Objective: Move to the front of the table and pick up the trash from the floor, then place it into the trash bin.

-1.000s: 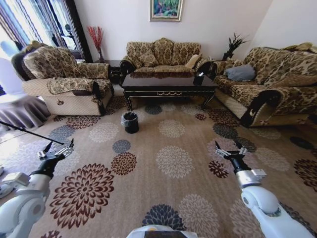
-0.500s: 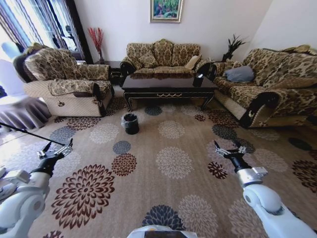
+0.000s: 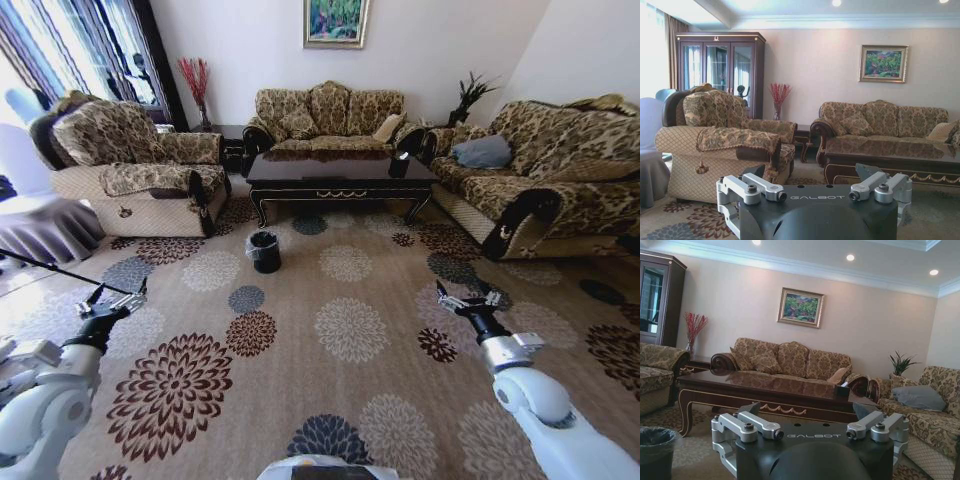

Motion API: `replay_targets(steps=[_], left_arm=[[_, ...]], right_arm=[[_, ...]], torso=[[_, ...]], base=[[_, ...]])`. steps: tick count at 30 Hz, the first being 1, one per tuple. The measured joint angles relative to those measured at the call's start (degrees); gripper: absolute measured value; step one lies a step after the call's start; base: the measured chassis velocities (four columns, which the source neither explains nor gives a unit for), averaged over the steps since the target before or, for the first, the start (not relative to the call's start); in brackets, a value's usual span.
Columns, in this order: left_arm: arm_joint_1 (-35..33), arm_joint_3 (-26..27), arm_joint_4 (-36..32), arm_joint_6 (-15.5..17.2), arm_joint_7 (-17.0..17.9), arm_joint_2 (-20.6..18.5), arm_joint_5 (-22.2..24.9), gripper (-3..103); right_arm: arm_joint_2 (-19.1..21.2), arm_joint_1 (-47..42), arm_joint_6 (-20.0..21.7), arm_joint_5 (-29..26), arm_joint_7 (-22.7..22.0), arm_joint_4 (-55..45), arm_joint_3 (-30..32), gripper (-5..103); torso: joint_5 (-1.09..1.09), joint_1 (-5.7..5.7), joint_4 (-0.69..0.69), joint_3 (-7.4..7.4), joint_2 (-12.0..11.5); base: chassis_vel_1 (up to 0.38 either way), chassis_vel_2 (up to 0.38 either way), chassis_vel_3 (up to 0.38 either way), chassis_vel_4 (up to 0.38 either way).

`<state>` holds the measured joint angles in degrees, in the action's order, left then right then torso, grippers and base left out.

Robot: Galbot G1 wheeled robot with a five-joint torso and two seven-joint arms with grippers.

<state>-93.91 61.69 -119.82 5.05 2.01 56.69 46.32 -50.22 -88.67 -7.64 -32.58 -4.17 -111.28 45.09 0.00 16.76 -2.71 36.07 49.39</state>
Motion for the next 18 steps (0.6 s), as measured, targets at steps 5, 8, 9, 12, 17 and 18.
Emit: replay_targets(steps=[5,8,9,12,17,18], left_arm=[[0.0,0.0,0.0,0.0,0.0,-0.1,0.0,100],[0.1,-0.2,0.0,0.1,0.0,-0.1,0.0,100],[0.1,-0.3,0.0,0.1,0.0,0.0,-0.1,100],[0.2,-0.5,0.1,0.1,0.0,0.0,-0.1,100],[0.3,-0.8,0.2,0.2,-0.1,0.1,-0.2,100],[0.3,-0.8,0.2,0.2,-0.1,0.1,-0.3,100]], right_arm=[[0.0,0.2,-0.1,0.0,0.0,0.1,-0.1,100],[0.0,0.3,-0.2,0.0,0.0,0.3,-0.2,100],[-0.1,0.3,-0.3,0.0,0.0,0.3,-0.3,100],[-0.1,0.3,-0.3,0.0,0.0,0.4,-0.3,100],[-0.1,0.5,-0.4,0.1,0.0,0.6,-0.4,100],[-0.2,0.5,-0.4,0.1,0.0,0.6,-0.4,100]], torso=[[0.0,0.57,0.0,0.71,1.3],[0.0,0.99,0.0,1.27,2.3],[-0.01,1.15,0.0,1.48,2.6],[0.0,1.39,0.0,1.79,3.2],[-0.01,1.93,0.0,2.48,4.4],[0.0,2.06,0.0,2.66,4.7]], base=[[0.0,0.0,0.0,0.0],[0.0,0.0,0.0,0.0],[0.0,0.0,0.0,0.0],[0.0,0.0,0.0,0.0],[0.0,0.0,0.0,0.0],[0.0,0.0,0.0,0.0]])
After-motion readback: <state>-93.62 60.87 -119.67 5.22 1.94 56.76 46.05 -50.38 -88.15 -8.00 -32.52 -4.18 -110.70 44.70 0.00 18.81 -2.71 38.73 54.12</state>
